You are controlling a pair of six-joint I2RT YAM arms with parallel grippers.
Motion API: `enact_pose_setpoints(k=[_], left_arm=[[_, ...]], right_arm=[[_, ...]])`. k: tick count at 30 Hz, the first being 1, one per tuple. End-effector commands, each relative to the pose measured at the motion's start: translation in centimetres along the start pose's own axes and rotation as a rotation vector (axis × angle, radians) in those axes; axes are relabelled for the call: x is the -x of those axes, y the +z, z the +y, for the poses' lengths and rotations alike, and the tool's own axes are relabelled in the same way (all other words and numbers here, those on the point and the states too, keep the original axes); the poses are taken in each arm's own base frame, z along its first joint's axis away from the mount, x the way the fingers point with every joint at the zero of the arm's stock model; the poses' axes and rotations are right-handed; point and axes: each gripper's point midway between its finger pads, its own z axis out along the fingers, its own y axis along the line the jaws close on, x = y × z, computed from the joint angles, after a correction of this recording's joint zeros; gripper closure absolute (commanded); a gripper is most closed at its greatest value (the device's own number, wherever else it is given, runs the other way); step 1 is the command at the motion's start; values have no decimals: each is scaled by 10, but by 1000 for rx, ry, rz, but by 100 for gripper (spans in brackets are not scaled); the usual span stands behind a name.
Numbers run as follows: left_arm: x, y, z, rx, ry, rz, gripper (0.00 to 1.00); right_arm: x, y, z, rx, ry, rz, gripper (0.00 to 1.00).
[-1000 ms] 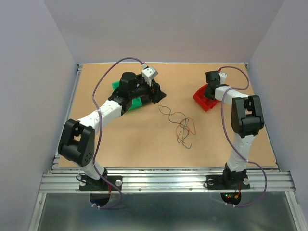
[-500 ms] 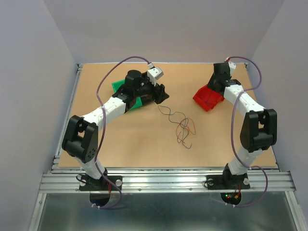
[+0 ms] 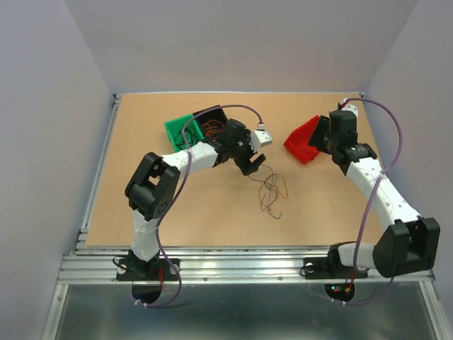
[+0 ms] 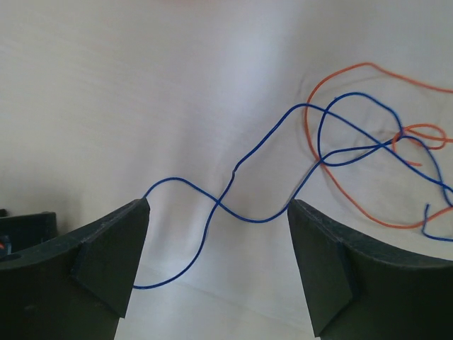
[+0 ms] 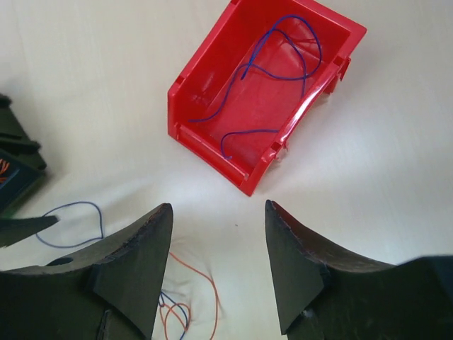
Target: Untangle the cables
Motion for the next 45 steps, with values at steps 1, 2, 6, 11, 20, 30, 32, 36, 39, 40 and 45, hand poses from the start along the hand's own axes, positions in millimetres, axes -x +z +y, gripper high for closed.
enact_pose_setpoints(k=[1,2,6,11,20,30,32,36,39,40,45], left_arm=[[9,8,13,81,87,37,9],[1,17,13,79,86,58,9],[-6,41,12,93,106,96,11],[-20,62,-12,43,142,158,23],[-5,35,-6,143,137,159,100],[52,-37,-16,186,122,11,100],[65,-53,-16,206,117,-24,100],[82,-80,-15,250,115,-78,100],[94,-99,-18,261,119,-125,100],[93,-103,-19,263,117,-128,100],[105,-125,-22,276,130,-171,100]], right_arm=[[5,-25,10,93,-12,-46,39],[6,-27,11,102,-11,-48,39],[5,-34,14,131,-11,-53,39],[6,-41,11,137,-1,-75,39],[1,-50,10,167,8,-100,39],[-22,-59,44,426,-39,-100,39],[-33,-60,50,477,-42,-82,39],[-47,-59,68,585,-59,-68,35],[-47,-65,94,710,-111,-110,30],[-50,-69,102,747,-124,-113,29],[-69,-86,141,956,-230,-130,23]])
